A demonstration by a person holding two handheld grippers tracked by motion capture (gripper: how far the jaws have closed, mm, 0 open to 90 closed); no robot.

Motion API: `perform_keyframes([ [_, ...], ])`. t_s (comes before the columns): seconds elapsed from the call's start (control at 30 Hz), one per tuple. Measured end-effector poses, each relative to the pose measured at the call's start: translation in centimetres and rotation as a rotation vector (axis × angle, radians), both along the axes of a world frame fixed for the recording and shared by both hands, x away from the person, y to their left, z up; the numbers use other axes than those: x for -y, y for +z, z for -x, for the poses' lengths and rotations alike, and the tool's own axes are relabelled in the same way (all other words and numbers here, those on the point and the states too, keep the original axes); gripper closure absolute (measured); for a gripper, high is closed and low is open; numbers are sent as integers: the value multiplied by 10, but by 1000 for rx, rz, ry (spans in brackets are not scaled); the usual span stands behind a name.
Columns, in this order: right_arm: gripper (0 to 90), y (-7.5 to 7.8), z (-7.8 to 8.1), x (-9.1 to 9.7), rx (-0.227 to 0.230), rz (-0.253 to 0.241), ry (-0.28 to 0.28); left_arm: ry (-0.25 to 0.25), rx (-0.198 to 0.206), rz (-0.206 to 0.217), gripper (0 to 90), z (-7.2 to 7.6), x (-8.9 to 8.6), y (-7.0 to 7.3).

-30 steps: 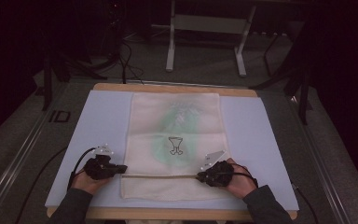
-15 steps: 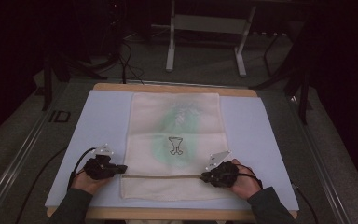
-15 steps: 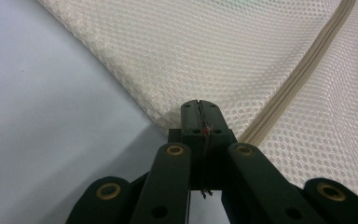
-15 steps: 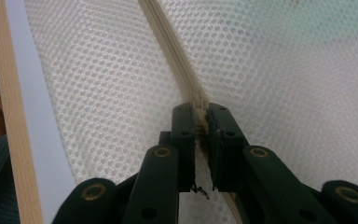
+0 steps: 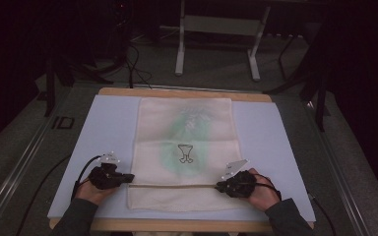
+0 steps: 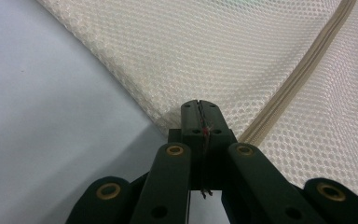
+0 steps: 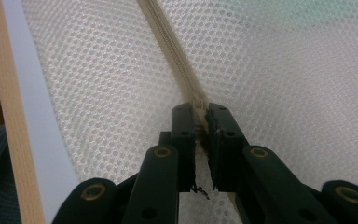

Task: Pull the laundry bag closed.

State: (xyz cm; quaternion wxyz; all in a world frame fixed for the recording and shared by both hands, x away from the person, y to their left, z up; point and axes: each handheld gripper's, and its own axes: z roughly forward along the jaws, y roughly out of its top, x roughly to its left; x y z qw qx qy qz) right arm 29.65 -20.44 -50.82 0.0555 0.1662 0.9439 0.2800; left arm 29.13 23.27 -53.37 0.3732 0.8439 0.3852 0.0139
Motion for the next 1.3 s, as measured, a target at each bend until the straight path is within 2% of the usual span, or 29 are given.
perform_keyframes([
  [0.27,822,0,0,5,-1,6,-8,0,0,0,900,0,0,0],
  [1.3,822,2,0,48,-3,10,-80,3,-1,1,900,0,1,0],
])
